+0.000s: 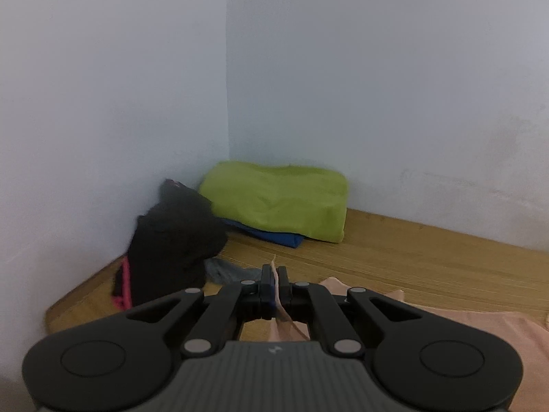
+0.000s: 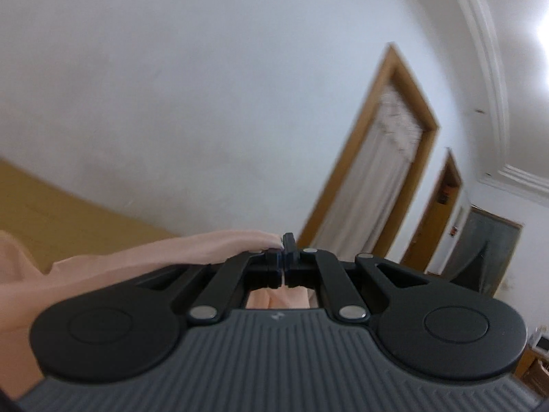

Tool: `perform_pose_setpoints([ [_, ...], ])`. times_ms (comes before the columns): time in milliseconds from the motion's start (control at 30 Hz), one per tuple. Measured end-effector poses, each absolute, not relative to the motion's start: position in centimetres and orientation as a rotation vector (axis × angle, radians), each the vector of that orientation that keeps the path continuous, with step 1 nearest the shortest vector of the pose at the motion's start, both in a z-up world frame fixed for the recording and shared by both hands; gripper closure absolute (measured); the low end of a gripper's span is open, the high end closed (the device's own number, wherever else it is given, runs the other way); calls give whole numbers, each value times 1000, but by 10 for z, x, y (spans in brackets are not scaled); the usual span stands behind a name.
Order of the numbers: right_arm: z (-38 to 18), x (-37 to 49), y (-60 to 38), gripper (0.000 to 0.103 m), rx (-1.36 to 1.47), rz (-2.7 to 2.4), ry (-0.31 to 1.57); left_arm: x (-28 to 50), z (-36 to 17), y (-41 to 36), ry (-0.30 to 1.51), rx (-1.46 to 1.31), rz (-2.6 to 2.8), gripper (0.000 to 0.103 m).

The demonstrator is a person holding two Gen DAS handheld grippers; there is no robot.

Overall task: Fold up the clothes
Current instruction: 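Lift the peach cloth high with both grippers holding its corners, then open both grippers to drop the peach cloth onto the mat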

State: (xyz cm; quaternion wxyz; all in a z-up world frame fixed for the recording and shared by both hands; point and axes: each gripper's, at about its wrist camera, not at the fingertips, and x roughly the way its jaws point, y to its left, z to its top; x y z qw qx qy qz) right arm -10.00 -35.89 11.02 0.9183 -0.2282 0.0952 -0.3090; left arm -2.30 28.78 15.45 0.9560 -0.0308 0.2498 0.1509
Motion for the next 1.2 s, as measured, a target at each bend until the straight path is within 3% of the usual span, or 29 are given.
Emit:
perform_pose_setpoints([
  [433, 30, 146, -335, 99, -538, -678, 441, 226, 44, 286, 693, 39, 323, 103],
  [733, -31, 259, -333, 99, -595, -666, 556, 306, -45, 286, 842, 40, 393, 102],
  [900, -63, 292, -334, 99, -593, -655, 617, 315, -70, 280, 843, 62, 365, 94],
  [1067, -80, 305, -330, 99, -616, -636, 659, 319, -74, 270, 808, 149, 360, 52],
  [1133, -82, 309, -330, 99, -599, -612, 704, 321, -73, 267, 809, 175, 368, 43],
  [1200, -83, 314, -332, 90, -551, -568, 780, 322, -70, 267, 815, 176, 368, 38],
])
